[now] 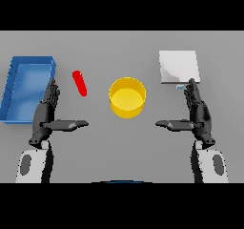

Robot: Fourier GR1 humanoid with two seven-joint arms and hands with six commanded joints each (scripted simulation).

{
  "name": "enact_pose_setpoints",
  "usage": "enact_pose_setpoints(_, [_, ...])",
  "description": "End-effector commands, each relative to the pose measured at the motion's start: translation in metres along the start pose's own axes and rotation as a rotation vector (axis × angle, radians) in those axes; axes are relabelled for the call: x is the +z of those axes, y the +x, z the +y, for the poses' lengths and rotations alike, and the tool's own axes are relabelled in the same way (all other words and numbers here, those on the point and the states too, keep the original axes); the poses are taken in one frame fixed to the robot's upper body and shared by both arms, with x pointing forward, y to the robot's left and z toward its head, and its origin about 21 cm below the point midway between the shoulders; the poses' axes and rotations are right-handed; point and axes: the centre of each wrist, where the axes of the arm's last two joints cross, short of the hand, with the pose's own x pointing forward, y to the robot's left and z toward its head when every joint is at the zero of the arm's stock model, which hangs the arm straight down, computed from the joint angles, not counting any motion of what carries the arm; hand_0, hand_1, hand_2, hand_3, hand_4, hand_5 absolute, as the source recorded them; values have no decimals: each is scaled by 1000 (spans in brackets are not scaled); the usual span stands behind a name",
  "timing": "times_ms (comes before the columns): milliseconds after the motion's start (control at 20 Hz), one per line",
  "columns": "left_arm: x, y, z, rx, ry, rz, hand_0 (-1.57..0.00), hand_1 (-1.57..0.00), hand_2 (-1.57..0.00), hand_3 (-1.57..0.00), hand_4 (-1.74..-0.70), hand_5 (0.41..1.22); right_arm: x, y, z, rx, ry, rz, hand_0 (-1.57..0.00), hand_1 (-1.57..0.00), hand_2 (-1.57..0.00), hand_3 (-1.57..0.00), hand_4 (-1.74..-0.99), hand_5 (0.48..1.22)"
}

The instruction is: Pick up the red beaker and tilt it to pour out 1 green nut into yellow bowl. Pick up the yellow bowl and place it on the metallic measuring scale.

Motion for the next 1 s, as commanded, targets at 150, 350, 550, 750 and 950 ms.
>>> enact_pose_setpoints(150, [0, 0, 0, 0, 0, 0, 1, 1, 1, 1, -1141, 660, 2, 0, 7, -3, 4, -2, 1, 1, 1, 1, -1071, 578])
enact_pose_setpoints(350, [16, 11, -2, -132, -65, -64, 1, 1, 1, 1, -1143, 660, 17, 7, 12, 233, 24, -135, 1, 1, 1, 1, -1072, 577])
enact_pose_setpoints(550, [30, 26, -5, -191, -101, -54, 1, 1, 1, 1, -1136, 657, 26, 13, 15, 343, 33, -151, 1, 1, 1, 1, -1084, 585])
enact_pose_setpoints(750, [22, 22, -7, -204, -111, 11, 1, 1, 1, 1, -1137, 649, 28, 14, 20, 299, 68, -155, 1, 1, 1, 1, -1147, 614])
enact_pose_setpoints(950, [-5, 10, -9, -201, -112, 67, 1, 1, 1, 1, -1158, 645, 27, 19, 19, 253, 89, -153, 1, 1, 1, 1, -1197, 627])
